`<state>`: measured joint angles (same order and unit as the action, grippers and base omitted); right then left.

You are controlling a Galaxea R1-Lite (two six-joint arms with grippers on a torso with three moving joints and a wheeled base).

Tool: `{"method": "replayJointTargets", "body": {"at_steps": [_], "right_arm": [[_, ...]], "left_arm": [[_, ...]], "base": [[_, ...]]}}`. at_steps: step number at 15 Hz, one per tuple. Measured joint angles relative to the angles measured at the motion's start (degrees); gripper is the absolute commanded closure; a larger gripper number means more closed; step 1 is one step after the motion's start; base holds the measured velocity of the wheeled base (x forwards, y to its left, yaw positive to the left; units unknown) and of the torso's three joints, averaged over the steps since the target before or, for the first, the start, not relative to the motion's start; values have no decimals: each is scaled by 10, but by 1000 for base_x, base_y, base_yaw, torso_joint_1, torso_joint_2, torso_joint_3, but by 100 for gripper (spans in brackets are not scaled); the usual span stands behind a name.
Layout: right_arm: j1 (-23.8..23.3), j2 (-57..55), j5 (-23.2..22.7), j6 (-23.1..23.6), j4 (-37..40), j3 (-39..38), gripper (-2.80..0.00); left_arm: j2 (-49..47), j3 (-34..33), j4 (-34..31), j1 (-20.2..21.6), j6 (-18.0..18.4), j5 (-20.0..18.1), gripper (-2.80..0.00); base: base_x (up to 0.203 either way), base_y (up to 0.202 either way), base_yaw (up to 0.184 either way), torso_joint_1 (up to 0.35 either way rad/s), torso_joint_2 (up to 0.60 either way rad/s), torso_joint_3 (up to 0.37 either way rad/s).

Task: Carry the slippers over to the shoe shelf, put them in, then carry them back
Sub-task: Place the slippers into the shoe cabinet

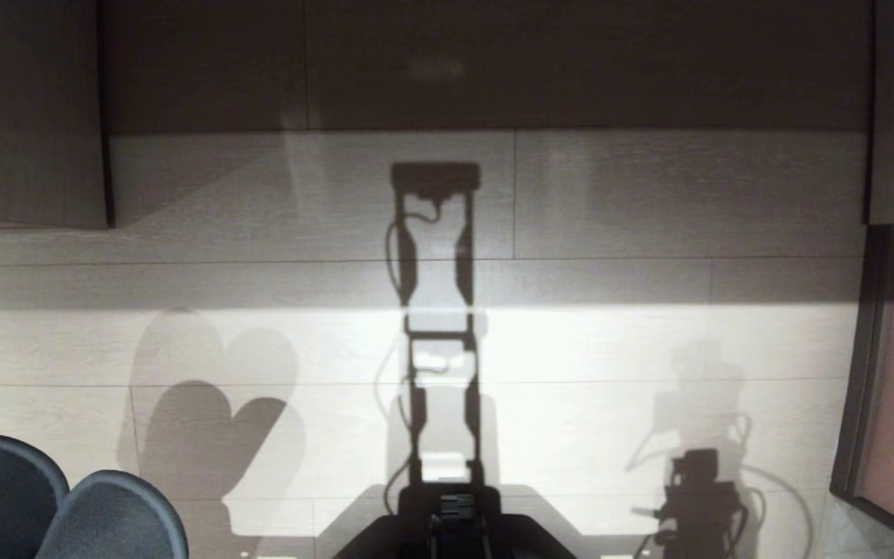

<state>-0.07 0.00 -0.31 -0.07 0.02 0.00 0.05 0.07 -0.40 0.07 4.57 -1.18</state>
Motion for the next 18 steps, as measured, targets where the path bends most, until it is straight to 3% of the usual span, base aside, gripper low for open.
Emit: {"method": "replayJointTargets", "body": {"at_steps": [18], "right_arm": [[0, 0, 0, 0, 0, 0, 0]], "left_arm": [[0, 0, -1, 0, 0, -1, 0]], "base": [[0, 0, 0, 1, 3, 203]]}}
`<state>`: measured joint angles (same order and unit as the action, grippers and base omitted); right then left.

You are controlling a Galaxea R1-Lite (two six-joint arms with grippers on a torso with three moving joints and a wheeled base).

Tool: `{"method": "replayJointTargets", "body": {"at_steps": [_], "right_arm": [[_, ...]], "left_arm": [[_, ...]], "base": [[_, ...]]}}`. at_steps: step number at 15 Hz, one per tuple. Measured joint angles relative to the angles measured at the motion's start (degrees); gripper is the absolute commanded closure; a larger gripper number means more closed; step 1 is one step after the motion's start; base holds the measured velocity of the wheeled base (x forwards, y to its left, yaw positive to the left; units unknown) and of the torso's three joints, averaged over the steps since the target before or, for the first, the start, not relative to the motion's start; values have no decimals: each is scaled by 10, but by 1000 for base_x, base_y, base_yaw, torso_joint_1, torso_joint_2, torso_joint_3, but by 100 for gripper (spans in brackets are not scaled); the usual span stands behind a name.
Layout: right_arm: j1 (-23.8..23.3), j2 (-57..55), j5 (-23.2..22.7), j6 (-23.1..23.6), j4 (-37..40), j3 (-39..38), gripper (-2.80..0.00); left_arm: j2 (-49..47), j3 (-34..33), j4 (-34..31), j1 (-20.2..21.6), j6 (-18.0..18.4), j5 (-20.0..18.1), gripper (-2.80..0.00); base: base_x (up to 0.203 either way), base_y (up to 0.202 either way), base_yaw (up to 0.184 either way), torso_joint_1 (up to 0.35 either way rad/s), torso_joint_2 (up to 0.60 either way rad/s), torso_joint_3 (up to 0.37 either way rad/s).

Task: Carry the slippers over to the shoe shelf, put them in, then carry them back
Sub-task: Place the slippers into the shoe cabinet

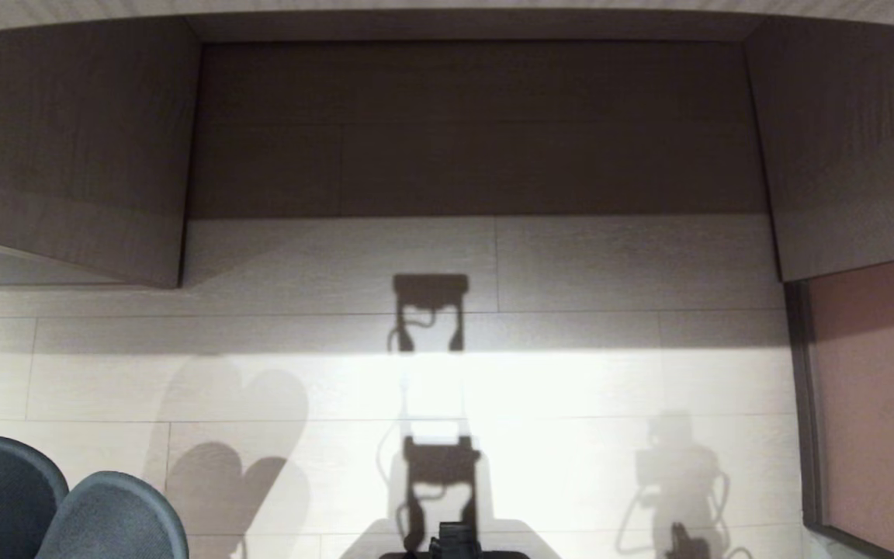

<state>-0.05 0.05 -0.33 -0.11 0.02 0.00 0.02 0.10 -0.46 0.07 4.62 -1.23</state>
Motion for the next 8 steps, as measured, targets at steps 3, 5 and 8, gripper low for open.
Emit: {"method": "replayJointTargets", "body": {"at_steps": [3, 5, 8], "right_arm": [[0, 0, 0, 0, 0, 0, 0], [0, 0, 0, 0, 0, 0, 0], [0, 0, 0, 0, 0, 0, 0]], "left_arm": [[0, 0, 0, 0, 0, 0, 0], [0, 0, 0, 0, 0, 0, 0], [0, 0, 0, 0, 0, 0, 0]], "base": [[0, 0, 0, 2, 2, 205], [0, 0, 0, 2, 2, 205], [0, 0, 0, 0, 1, 203]]}}
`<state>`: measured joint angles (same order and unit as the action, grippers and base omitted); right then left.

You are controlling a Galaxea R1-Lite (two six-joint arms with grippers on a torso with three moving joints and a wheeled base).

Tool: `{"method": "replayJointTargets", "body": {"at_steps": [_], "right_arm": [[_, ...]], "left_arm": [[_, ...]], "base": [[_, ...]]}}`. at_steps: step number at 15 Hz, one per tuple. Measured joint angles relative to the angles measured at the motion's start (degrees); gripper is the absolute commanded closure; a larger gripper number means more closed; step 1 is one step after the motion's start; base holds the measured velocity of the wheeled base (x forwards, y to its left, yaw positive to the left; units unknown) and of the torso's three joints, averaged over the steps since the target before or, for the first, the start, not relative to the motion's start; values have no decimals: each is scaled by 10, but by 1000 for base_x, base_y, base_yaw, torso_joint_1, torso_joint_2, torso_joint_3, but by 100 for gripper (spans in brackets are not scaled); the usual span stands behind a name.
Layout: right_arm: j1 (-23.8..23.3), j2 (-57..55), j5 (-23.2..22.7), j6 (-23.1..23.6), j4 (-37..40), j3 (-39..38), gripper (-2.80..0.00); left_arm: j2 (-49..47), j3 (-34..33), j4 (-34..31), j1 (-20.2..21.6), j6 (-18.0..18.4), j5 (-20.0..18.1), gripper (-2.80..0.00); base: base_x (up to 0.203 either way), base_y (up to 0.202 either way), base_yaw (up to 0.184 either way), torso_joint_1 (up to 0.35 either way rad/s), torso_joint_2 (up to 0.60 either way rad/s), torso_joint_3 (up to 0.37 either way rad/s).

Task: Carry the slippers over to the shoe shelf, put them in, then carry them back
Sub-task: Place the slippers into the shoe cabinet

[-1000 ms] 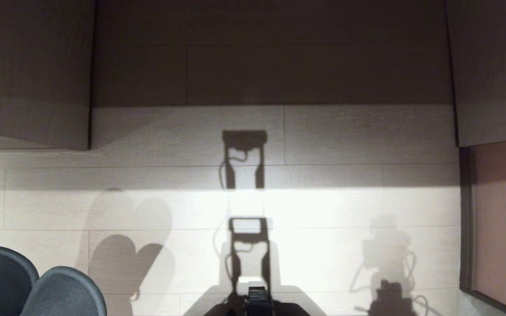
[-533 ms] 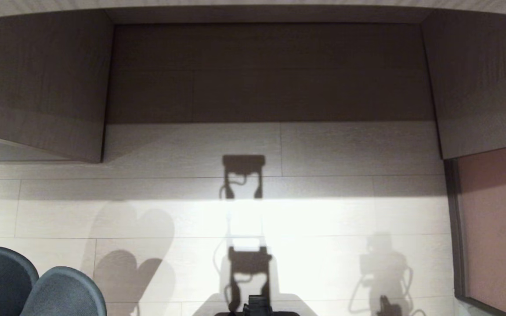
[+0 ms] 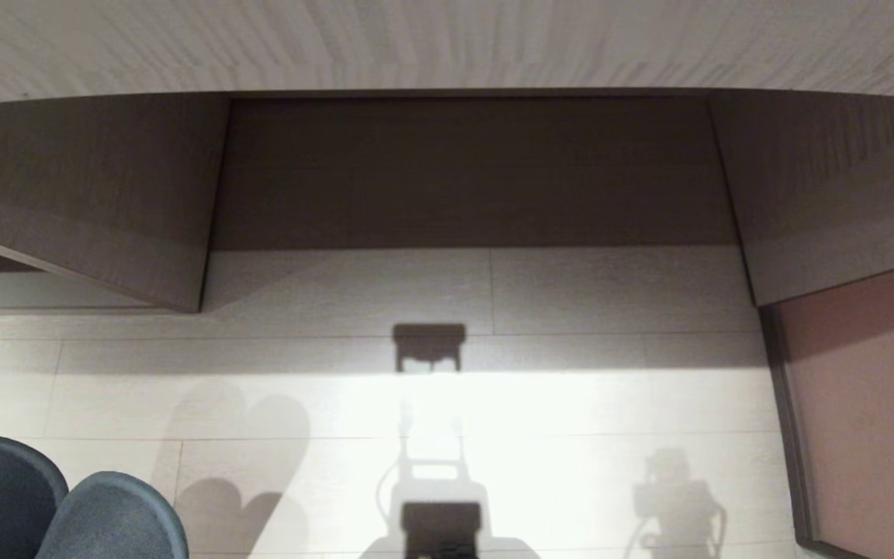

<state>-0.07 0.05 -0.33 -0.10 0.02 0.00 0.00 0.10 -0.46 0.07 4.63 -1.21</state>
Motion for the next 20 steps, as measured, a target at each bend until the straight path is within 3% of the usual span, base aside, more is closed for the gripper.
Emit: {"method": "replayJointTargets", "body": {"at_steps": [20], "right_arm": [[0, 0, 0, 0, 0, 0, 0]], "left_arm": [[0, 0, 1, 0, 0, 0, 0]], "base": [[0, 0, 0, 2, 1, 203]]}}
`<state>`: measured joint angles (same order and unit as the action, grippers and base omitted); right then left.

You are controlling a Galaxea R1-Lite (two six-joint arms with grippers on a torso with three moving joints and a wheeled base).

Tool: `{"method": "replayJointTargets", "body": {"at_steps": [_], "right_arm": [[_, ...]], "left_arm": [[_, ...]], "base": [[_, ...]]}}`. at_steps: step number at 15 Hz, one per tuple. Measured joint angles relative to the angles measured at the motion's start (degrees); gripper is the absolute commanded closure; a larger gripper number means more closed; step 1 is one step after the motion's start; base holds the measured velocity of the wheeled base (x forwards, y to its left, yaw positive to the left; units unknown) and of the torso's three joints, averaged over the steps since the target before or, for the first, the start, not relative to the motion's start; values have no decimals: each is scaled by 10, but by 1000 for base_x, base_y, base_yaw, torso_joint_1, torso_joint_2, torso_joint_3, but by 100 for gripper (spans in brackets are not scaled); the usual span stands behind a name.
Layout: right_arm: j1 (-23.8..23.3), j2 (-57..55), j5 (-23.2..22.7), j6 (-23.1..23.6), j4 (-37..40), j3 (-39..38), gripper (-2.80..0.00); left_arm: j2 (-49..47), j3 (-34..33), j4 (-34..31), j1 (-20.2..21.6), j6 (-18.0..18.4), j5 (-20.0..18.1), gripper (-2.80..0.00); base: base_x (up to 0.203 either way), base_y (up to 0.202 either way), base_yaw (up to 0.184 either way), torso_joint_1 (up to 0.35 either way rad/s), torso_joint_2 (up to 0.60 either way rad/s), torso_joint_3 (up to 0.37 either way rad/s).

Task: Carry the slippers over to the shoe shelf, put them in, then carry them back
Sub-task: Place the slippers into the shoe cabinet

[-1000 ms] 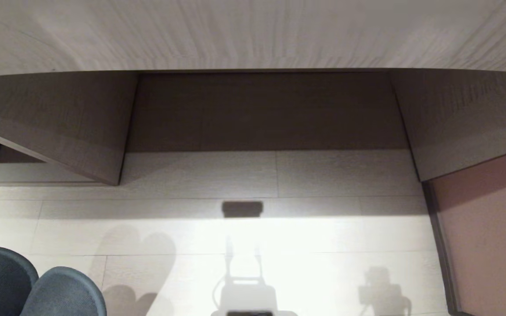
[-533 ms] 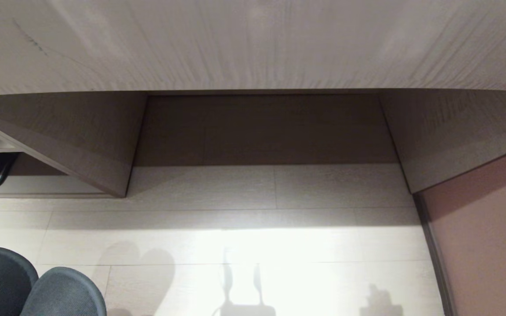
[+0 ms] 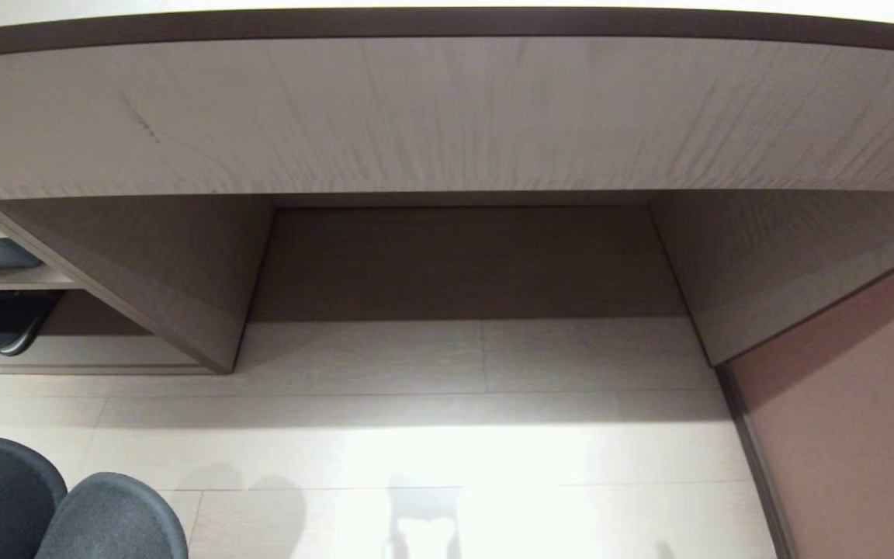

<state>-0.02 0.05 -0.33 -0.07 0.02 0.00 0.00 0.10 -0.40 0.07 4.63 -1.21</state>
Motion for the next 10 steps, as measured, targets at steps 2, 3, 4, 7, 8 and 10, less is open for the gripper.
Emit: {"method": "replayJointTargets", "body": {"at_steps": [2, 3, 4, 7, 8, 10], "right_arm": [[0, 0, 0, 0, 0, 0, 0], [0, 0, 0, 0, 0, 0, 0], [0, 0, 0, 0, 0, 0, 0], [0, 0, 0, 0, 0, 0, 0], [0, 0, 0, 0, 0, 0, 0], [0, 0, 0, 0, 0, 0, 0]], "left_arm": [[0, 0, 0, 0, 0, 0, 0], [0, 0, 0, 0, 0, 0, 0], [0, 0, 0, 0, 0, 0, 0], [0, 0, 0, 0, 0, 0, 0], [0, 0, 0, 0, 0, 0, 0], [0, 0, 0, 0, 0, 0, 0]], "base": [[0, 0, 0, 4, -5, 202], [0, 0, 0, 4, 8, 203], [0, 0, 0, 3, 0, 201], [0, 0, 0, 3, 2, 202], [0, 0, 0, 6, 2, 207], [0, 0, 0, -2, 0, 212]]}}
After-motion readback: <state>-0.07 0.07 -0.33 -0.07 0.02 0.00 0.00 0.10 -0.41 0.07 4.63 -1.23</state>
